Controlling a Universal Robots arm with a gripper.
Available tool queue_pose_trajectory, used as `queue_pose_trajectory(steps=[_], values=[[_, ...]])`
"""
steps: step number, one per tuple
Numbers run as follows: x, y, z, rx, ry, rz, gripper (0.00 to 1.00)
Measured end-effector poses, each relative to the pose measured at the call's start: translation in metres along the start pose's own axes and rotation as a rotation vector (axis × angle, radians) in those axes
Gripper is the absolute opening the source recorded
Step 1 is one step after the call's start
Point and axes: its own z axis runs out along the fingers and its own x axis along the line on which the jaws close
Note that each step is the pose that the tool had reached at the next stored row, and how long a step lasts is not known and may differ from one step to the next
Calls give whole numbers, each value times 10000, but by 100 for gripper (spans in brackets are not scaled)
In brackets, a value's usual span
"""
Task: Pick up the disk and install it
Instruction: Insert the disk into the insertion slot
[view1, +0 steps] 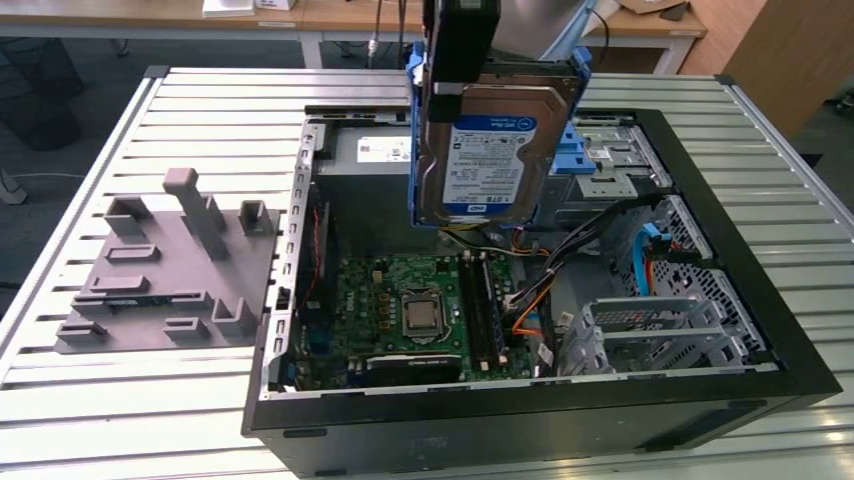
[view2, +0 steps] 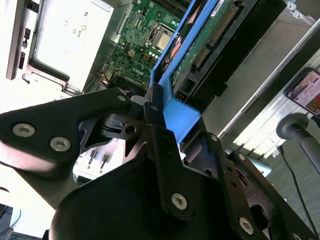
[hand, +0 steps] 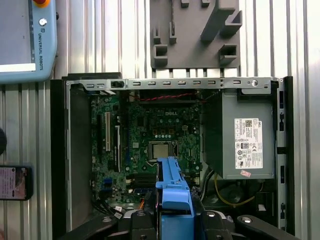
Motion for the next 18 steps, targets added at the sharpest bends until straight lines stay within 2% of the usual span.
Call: queue_pose_trajectory(steps=[18], values=[[238, -8, 1, 0, 8, 0, 37]])
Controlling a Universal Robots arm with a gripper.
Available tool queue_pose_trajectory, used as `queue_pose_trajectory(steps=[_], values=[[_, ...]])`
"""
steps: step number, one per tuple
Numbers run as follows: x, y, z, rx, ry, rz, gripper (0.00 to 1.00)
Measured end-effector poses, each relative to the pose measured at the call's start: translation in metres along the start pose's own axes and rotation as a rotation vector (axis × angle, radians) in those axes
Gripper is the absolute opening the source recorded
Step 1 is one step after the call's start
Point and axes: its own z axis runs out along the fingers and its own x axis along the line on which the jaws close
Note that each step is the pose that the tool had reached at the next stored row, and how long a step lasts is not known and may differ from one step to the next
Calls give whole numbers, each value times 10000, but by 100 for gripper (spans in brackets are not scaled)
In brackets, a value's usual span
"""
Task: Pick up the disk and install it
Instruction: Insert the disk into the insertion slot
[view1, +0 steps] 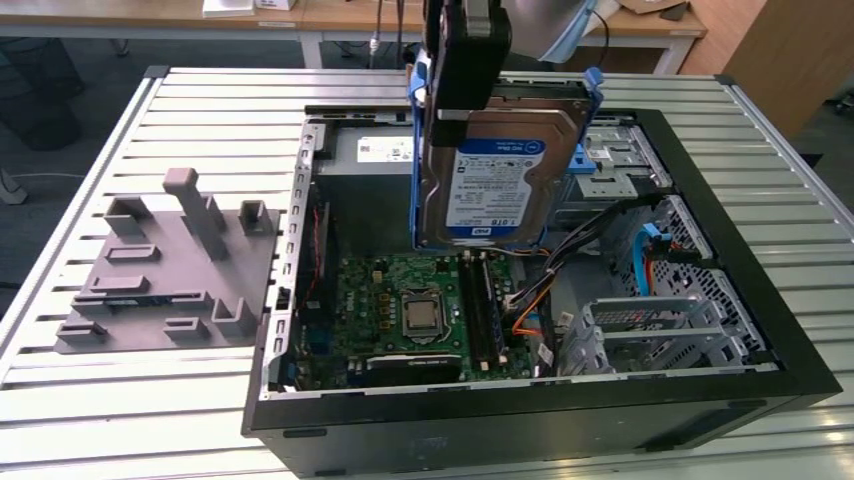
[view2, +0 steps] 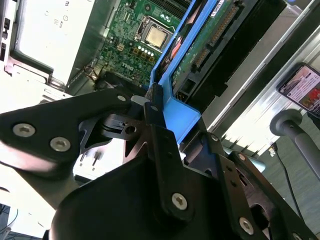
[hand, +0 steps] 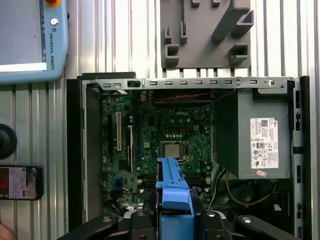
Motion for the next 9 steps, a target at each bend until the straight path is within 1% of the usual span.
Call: queue_pose_trajectory(steps=[9], values=[[6, 0, 0, 0, 1, 0, 37]])
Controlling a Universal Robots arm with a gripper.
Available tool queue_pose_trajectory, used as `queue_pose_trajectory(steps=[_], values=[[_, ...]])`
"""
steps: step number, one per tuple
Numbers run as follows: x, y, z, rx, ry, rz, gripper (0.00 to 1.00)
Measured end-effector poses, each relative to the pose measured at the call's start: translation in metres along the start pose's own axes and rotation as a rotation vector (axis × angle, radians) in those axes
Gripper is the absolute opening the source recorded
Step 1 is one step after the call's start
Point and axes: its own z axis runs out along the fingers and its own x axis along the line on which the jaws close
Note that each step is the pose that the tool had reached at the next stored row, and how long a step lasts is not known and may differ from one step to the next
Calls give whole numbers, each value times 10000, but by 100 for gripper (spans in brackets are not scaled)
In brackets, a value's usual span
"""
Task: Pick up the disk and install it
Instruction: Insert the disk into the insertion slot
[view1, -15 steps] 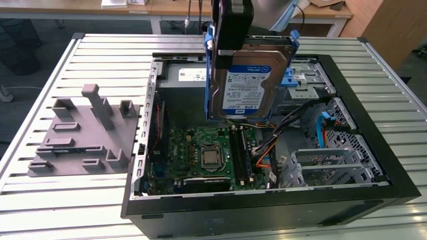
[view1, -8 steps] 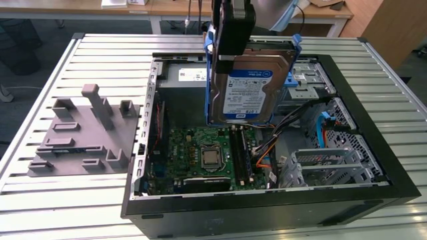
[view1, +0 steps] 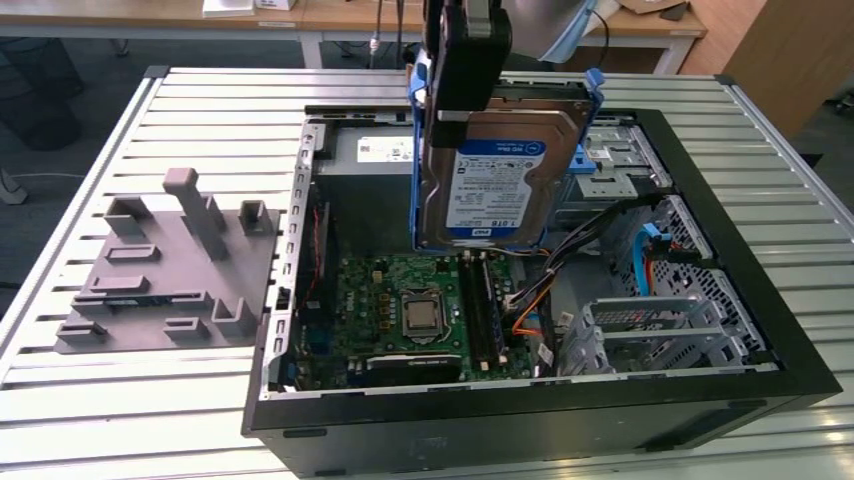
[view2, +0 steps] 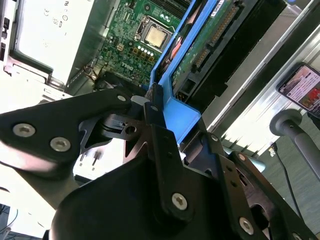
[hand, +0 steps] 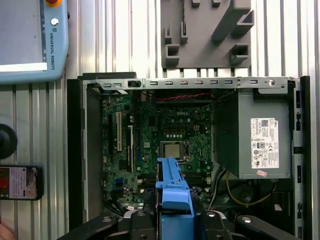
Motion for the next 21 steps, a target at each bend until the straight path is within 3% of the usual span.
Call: queue_pose_trajectory(steps=[8, 21], values=[[72, -2, 0, 0, 1, 0, 37], [83, -3, 0, 0, 0, 0, 37]])
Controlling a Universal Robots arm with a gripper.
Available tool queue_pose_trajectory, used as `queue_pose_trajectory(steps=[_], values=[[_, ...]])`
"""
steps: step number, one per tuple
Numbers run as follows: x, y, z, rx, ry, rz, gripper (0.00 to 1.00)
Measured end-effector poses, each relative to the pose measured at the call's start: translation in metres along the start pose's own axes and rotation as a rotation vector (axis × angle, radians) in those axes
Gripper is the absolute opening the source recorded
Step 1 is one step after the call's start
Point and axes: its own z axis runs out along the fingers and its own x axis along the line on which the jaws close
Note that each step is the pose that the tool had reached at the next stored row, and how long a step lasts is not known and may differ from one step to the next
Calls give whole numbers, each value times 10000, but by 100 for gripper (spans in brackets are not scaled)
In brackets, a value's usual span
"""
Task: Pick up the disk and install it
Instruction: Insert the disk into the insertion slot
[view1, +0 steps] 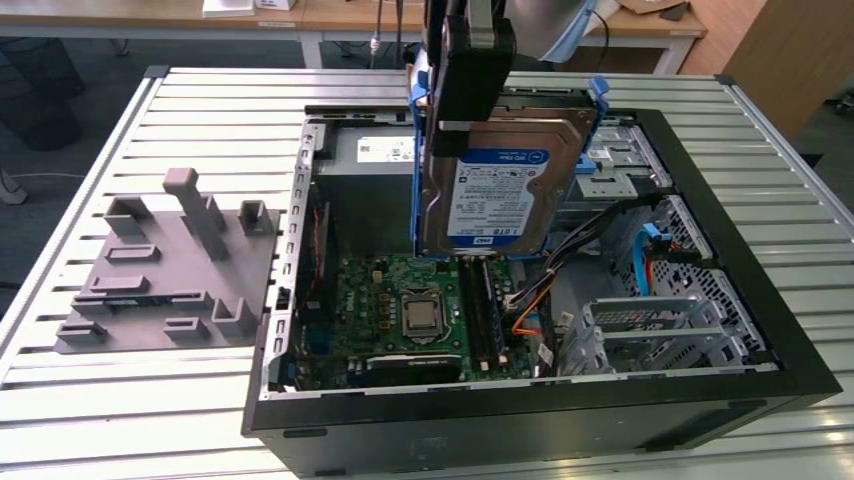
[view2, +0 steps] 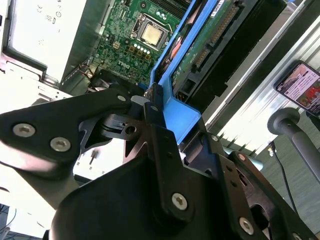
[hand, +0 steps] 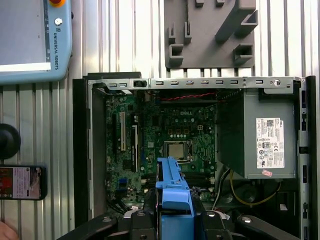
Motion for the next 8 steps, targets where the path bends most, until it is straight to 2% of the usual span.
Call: queue_pose_trajectory(steps=[3, 5, 8], values=[[0, -16, 0, 0, -1, -2, 37], [-2, -68, 0, -1, 0, 0, 37], [-6, -181, 2, -4, 1, -1, 37]])
